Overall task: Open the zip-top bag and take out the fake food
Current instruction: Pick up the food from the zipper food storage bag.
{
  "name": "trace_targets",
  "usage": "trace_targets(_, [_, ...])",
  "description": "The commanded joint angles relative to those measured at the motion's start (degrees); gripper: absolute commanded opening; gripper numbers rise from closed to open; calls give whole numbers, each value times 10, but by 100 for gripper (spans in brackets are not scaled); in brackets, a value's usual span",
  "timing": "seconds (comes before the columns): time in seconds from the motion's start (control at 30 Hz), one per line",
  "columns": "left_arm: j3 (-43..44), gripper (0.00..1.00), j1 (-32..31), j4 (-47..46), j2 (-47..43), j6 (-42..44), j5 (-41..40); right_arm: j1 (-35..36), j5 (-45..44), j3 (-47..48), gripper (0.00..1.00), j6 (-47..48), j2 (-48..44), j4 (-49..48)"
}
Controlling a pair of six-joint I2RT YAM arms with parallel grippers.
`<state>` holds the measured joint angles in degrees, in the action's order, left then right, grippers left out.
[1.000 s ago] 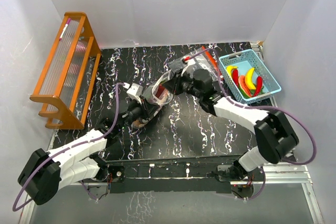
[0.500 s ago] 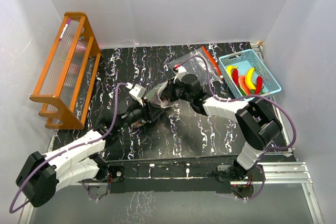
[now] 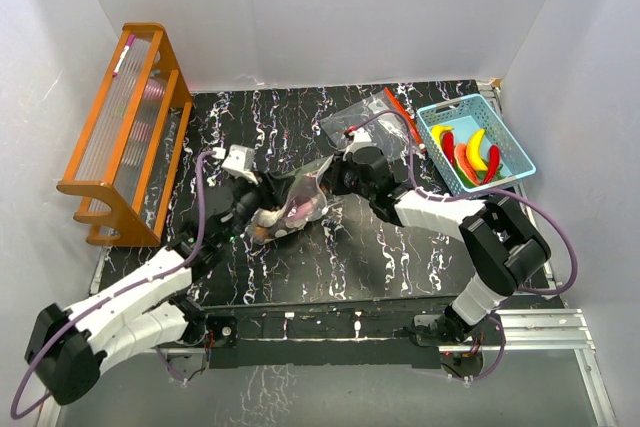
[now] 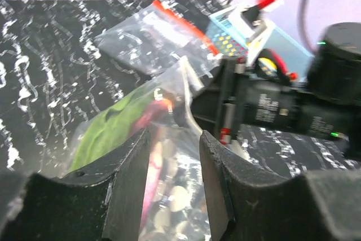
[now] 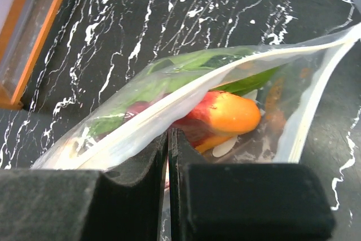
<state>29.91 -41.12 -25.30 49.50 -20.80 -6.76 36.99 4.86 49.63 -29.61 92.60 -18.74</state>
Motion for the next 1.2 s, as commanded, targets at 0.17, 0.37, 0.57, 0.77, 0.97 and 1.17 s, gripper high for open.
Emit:
trace_targets(0.17, [22,28,-2,-16,123,3,-113,-5,-52,-38,25,-54,-59,-15])
trace_targets(0.37, [-9,6,-1,-78,226,25,-132,-5,-30,-44,39,-62,-62,-24])
trace_targets(0.57, [-10,0,-3,-131,315,39,-78,-5,-24,-58,62,-74,-58,-39])
trace_targets(0.77, [-25,0,-9,-152,315,16,-43,-5,-28,-51,69,-83,-28,-15])
trace_targets(0.97, [-37,0,-11,-148,295,6,-38,-7,-28,-8,80,-110,19,77])
trace_targets(1.17, [-48,0,-13,-162,291,-2,-26,-7,-21,-12,71,-132,42,82])
